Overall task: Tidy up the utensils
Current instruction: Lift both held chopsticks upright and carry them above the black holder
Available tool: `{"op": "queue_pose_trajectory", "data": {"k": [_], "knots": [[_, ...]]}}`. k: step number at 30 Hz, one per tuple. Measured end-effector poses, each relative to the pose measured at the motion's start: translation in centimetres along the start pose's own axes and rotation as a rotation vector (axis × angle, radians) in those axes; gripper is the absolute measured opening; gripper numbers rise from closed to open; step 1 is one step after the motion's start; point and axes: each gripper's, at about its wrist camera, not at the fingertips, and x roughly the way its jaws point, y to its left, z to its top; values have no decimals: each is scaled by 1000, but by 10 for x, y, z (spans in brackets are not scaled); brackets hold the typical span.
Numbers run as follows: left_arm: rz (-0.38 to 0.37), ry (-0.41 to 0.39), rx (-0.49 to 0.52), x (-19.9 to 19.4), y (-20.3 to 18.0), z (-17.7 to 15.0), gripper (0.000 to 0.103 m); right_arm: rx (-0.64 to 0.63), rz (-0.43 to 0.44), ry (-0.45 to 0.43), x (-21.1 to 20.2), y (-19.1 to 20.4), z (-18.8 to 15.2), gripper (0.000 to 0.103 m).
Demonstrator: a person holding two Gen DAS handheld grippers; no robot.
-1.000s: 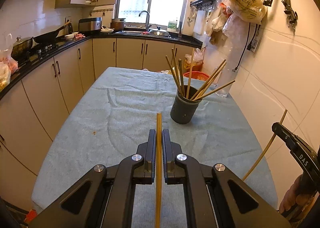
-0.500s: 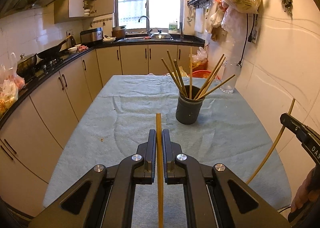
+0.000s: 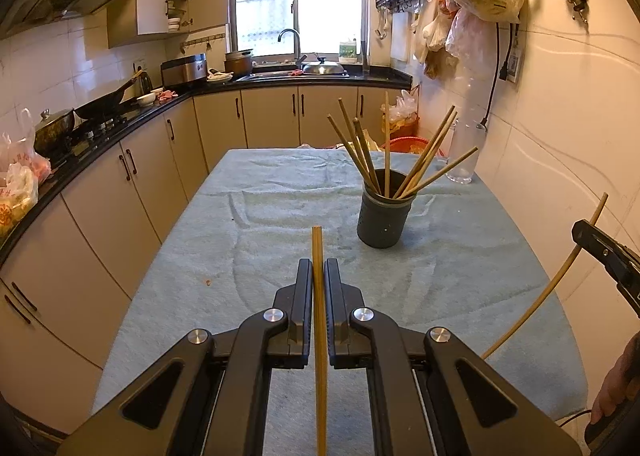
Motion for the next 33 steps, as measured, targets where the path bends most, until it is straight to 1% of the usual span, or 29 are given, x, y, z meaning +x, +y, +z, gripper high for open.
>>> {"op": "queue_pose_trajectory", "data": {"k": [7,21,26,33], "knots": [[-2,-12,5,1,7,3,5,-24,1,0,2,12,6,7],[-17,-25,34,9,14,24,5,-43,32,9,20,30,23,7],[-29,-20,38,16,17,29,5,-40,47,10,28,29,32,7],[-65,-12,15,22,24,36,5,-38,72,3,37,30,47,7]]}}
